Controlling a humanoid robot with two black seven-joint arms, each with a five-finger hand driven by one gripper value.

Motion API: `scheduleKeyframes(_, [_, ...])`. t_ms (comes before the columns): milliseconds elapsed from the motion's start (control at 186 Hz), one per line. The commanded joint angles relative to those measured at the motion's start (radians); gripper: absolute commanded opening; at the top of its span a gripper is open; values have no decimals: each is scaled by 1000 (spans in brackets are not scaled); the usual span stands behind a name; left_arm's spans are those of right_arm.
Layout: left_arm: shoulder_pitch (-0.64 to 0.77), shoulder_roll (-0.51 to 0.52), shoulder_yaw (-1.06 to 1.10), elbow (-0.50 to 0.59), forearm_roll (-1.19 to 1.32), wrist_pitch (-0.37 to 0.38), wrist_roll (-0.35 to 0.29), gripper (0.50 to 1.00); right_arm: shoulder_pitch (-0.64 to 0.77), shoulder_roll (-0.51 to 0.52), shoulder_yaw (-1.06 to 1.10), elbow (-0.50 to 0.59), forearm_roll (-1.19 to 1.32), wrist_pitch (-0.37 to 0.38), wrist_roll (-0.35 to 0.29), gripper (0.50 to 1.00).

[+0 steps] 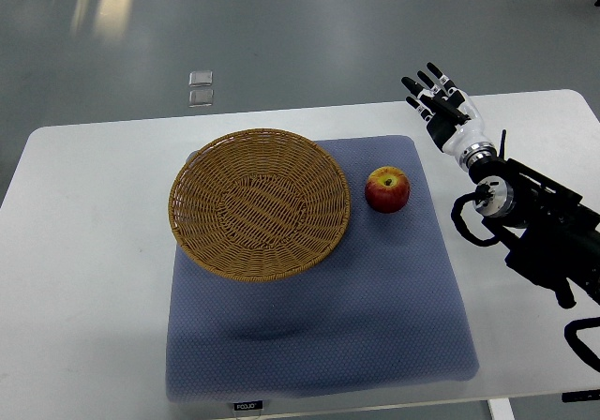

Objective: Place red apple in basket with right hand

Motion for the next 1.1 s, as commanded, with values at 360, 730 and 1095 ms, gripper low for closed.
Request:
scheduleKeyframes(360, [5, 0, -2, 2, 0, 5, 2, 1000, 0, 8, -1, 0, 0, -2, 0, 924])
scheduleKeyframes(730, [8, 0, -2, -2, 0, -3, 2, 1000, 13, 5, -1, 0, -1, -3, -1, 924])
scheduleKeyframes(1095, [8, 0, -2, -2, 0, -3, 2, 1000, 86, -3, -12, 0, -8, -14, -11, 924])
